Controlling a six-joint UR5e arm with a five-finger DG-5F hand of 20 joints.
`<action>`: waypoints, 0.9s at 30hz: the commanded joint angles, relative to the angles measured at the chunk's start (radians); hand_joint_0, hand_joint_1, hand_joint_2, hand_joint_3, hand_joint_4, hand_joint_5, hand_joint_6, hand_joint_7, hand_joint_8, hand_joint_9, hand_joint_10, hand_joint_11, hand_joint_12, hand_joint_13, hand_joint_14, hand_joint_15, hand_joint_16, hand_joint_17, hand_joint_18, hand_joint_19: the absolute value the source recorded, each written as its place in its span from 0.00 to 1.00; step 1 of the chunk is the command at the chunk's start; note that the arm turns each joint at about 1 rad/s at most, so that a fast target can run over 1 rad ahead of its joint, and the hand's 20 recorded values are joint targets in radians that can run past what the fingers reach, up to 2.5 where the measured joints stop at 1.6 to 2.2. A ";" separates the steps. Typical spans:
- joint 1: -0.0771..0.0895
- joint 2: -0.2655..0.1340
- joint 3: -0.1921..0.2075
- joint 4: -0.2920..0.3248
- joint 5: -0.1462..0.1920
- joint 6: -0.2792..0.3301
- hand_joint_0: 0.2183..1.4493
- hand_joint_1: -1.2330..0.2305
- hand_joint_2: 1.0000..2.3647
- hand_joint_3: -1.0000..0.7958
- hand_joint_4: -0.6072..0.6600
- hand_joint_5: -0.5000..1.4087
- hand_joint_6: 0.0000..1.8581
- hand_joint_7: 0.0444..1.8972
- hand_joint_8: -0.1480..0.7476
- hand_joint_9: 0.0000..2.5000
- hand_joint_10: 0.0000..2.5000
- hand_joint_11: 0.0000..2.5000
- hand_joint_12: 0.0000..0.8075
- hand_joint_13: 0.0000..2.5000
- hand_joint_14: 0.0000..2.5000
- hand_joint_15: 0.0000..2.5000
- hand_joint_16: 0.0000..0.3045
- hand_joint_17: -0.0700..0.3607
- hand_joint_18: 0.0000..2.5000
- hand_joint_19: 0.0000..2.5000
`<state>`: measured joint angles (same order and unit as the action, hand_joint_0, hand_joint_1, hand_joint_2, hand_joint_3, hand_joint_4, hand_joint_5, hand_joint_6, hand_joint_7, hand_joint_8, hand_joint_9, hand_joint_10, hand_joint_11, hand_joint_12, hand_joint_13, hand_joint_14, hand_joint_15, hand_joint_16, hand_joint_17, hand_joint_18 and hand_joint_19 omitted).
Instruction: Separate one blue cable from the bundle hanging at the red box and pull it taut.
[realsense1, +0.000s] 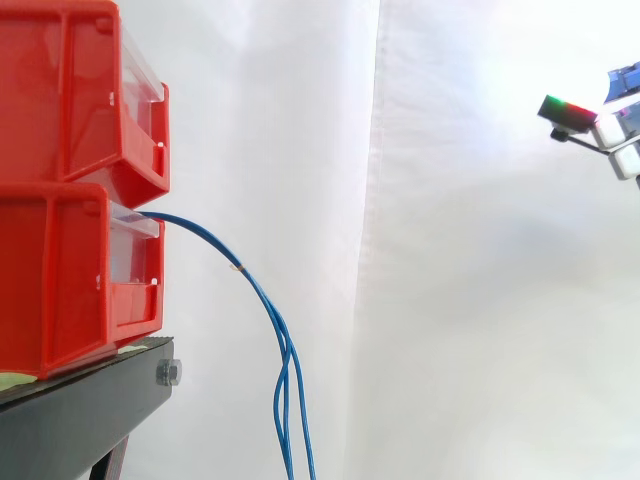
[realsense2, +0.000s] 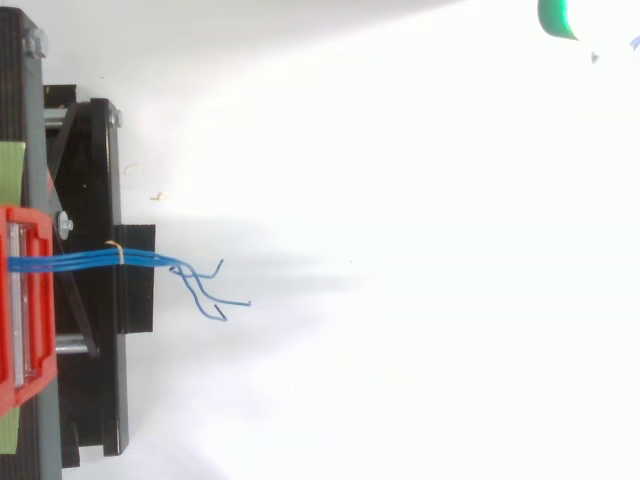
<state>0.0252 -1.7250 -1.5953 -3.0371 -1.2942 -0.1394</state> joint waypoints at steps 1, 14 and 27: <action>0.005 -0.054 0.000 0.070 0.015 0.006 0.26 0.40 0.00 0.28 0.61 0.15 0.27 0.47 0.46 0.26 0.01 0.21 0.43 0.27 0.01 0.19 0.14 0.38 0.23 0.22; 0.022 -0.137 0.000 0.198 0.058 0.009 0.27 0.40 0.00 0.28 0.61 0.15 0.27 0.47 0.46 0.26 0.01 0.22 0.43 0.27 0.01 0.19 0.13 0.38 0.23 0.22; 0.050 -0.249 0.025 0.313 0.116 0.029 0.27 0.40 0.00 0.28 0.61 0.15 0.27 0.47 0.47 0.26 0.01 0.22 0.43 0.27 0.01 0.19 0.13 0.37 0.23 0.22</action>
<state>0.0688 -1.9448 -1.5835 -2.7510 -1.1917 -0.1146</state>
